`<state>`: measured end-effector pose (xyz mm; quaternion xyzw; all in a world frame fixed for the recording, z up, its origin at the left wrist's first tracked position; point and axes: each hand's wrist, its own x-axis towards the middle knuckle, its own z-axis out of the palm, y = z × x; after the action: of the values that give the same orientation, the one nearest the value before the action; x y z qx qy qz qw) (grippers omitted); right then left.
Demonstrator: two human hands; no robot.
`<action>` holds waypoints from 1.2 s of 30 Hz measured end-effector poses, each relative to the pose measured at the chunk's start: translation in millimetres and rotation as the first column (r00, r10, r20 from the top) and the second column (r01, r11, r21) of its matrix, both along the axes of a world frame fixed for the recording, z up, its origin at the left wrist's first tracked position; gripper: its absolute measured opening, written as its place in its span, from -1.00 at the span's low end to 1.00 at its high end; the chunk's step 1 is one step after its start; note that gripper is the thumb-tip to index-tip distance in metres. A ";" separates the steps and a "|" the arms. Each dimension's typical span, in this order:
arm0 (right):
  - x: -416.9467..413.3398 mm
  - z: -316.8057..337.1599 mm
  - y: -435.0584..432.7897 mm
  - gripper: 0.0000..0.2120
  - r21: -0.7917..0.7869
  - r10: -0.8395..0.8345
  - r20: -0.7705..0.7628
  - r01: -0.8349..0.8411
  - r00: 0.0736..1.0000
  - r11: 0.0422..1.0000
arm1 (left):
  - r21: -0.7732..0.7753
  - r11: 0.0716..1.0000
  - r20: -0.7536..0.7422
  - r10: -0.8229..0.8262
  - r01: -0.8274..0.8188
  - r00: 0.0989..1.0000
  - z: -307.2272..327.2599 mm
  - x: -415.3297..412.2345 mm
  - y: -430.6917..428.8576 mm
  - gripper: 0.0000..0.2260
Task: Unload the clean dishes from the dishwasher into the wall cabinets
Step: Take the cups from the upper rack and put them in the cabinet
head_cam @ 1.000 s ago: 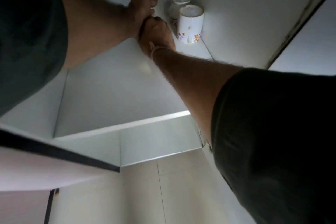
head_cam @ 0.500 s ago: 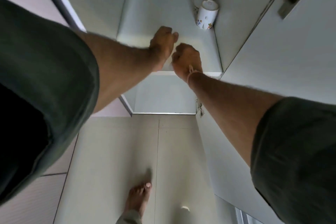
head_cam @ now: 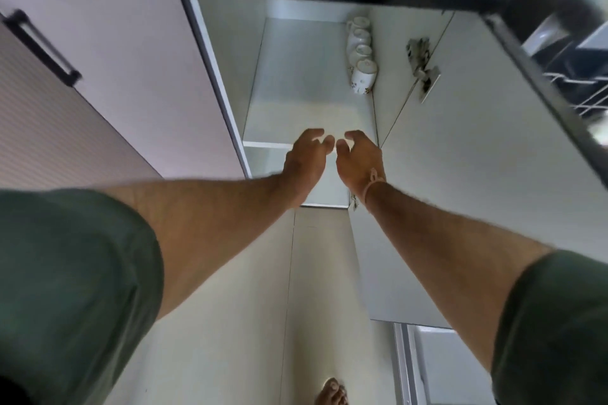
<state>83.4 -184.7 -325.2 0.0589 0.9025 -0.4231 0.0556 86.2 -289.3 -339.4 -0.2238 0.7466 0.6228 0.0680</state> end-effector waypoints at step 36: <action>131.8 236.7 334.6 -0.87 -0.014 -0.319 -0.045 0.319 0.947 0.948 | -0.184 0.861 -0.088 -0.495 0.474 0.864 258.1 95.5 306.4 -0.81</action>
<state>215.2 149.9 -88.5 0.1939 0.8807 -0.4308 -0.0342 181.6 17.1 -81.3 0.0084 0.8280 0.5386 0.1555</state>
